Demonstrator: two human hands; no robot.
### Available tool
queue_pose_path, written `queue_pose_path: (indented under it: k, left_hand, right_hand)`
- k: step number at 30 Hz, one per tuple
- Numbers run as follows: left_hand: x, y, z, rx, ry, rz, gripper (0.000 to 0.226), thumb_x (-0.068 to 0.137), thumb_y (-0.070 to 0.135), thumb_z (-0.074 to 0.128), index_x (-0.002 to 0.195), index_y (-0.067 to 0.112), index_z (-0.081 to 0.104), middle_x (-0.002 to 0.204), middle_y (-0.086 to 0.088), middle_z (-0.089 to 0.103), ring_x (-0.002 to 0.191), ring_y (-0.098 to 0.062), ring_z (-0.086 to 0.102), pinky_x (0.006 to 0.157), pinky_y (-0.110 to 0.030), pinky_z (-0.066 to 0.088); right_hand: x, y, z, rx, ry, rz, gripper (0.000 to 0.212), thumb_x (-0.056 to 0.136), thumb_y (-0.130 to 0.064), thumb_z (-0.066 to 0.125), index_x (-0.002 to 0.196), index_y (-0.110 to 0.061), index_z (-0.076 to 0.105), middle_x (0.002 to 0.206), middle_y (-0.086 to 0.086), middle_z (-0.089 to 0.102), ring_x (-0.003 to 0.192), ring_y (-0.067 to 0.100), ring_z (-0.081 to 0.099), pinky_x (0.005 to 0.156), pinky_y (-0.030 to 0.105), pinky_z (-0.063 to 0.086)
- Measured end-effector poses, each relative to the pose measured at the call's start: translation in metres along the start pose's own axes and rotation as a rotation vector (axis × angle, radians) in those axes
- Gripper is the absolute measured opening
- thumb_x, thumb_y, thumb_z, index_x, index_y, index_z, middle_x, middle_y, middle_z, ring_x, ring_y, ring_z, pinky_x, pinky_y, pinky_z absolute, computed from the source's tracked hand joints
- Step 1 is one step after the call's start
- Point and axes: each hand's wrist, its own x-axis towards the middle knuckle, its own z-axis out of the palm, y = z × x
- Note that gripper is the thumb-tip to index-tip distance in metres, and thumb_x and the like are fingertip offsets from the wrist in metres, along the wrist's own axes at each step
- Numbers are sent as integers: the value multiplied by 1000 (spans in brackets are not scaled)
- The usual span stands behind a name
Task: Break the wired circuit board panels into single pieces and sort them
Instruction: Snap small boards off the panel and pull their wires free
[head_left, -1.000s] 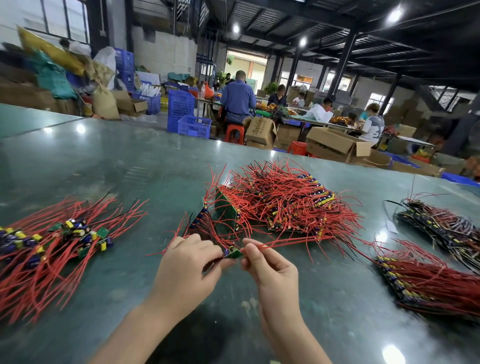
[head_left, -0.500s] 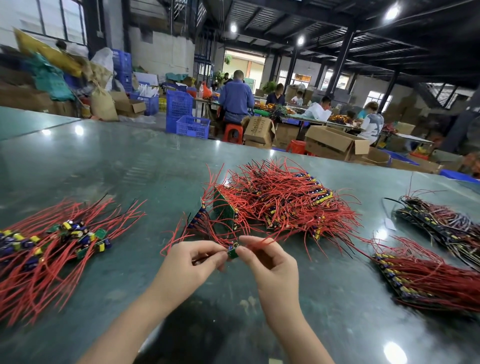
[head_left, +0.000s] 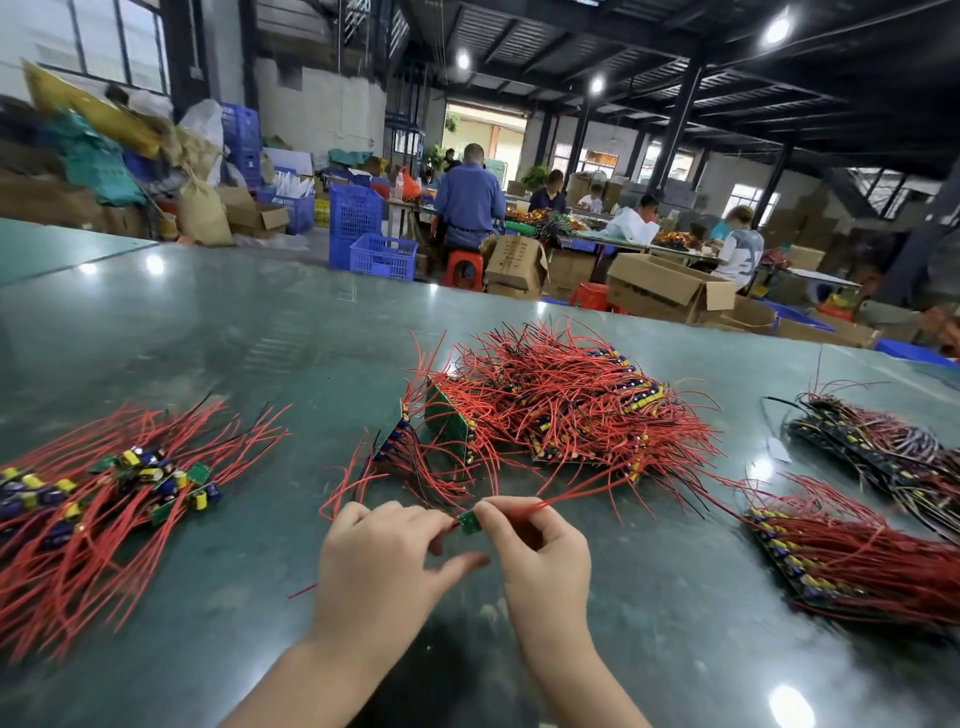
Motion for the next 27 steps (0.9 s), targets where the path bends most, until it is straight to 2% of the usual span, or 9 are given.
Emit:
queue_pose_path:
  k: [5, 9, 12, 14, 18, 20, 22, 24, 27]
  left_hand:
    - [-1, -4, 6, 113, 99, 54, 35, 75, 51, 54, 80, 23, 73, 66, 10, 66, 58, -15, 64, 62, -30, 34]
    - [1, -8, 3, -117, 5, 42, 19, 74, 29, 78, 87, 17, 73, 77, 7, 67, 62, -15, 65, 54, -29, 49]
    - [1, -10, 1, -194, -55, 14, 19, 76, 20, 78, 92, 14, 70, 82, 3, 66, 64, -20, 65, 53, -33, 52]
    - [2, -10, -1, -176, -64, 27, 17, 79, 21, 77, 92, 17, 67, 80, 6, 64, 63, -20, 64, 50, -32, 51]
    - [6, -9, -8, -173, -80, 59, 14, 79, 37, 66, 79, 25, 59, 63, 19, 52, 51, -4, 52, 43, -23, 43]
    - [6, -8, -12, -154, -91, 62, 15, 78, 40, 62, 75, 28, 56, 57, 22, 41, 48, -2, 46, 42, -18, 37]
    - [4, -6, -14, -110, -96, 70, 16, 79, 43, 55, 74, 28, 55, 56, 18, 45, 47, -3, 49, 40, -19, 34]
    - [3, -3, -13, -47, -109, 72, 23, 77, 43, 48, 81, 27, 63, 66, 15, 58, 57, -9, 58, 42, -23, 41]
    - [2, 2, -9, -72, -138, 73, 39, 78, 39, 45, 103, 20, 67, 91, 9, 67, 77, -15, 64, 61, -28, 54]
  right_hand:
    - [1, -2, 4, 118, -109, 109, 18, 78, 2, 70, 71, -14, 75, 70, 3, 73, 64, 6, 65, 62, 15, 50]
    - [3, -2, 2, 170, -95, 129, 20, 81, -3, 69, 69, -17, 77, 62, 2, 69, 57, 7, 59, 60, 17, 51]
    - [5, -2, 0, 144, -125, 132, 19, 80, -6, 70, 68, -18, 77, 60, 0, 66, 57, 5, 55, 60, 17, 49]
    - [5, -4, 0, 214, -129, 194, 19, 81, -4, 69, 68, -15, 78, 61, 2, 66, 57, 6, 56, 60, 17, 50]
    - [7, -6, 0, 462, -117, 346, 19, 80, -1, 65, 66, -6, 76, 65, 2, 67, 54, 6, 58, 56, 15, 52]
    - [8, -7, -1, 492, -94, 337, 19, 79, 0, 65, 65, -6, 75, 64, 2, 66, 54, 6, 58, 55, 15, 52]
    - [8, -6, -1, 438, -93, 301, 19, 79, -2, 66, 64, -8, 76, 62, 2, 65, 54, 5, 57, 56, 15, 51]
    - [6, -5, -1, 350, -136, 251, 16, 80, -5, 67, 67, -10, 76, 60, 2, 63, 55, 7, 56, 57, 17, 51]
    - [2, -3, 2, 228, -205, 169, 14, 81, -6, 68, 73, -13, 77, 67, 5, 69, 62, 10, 60, 63, 21, 52]
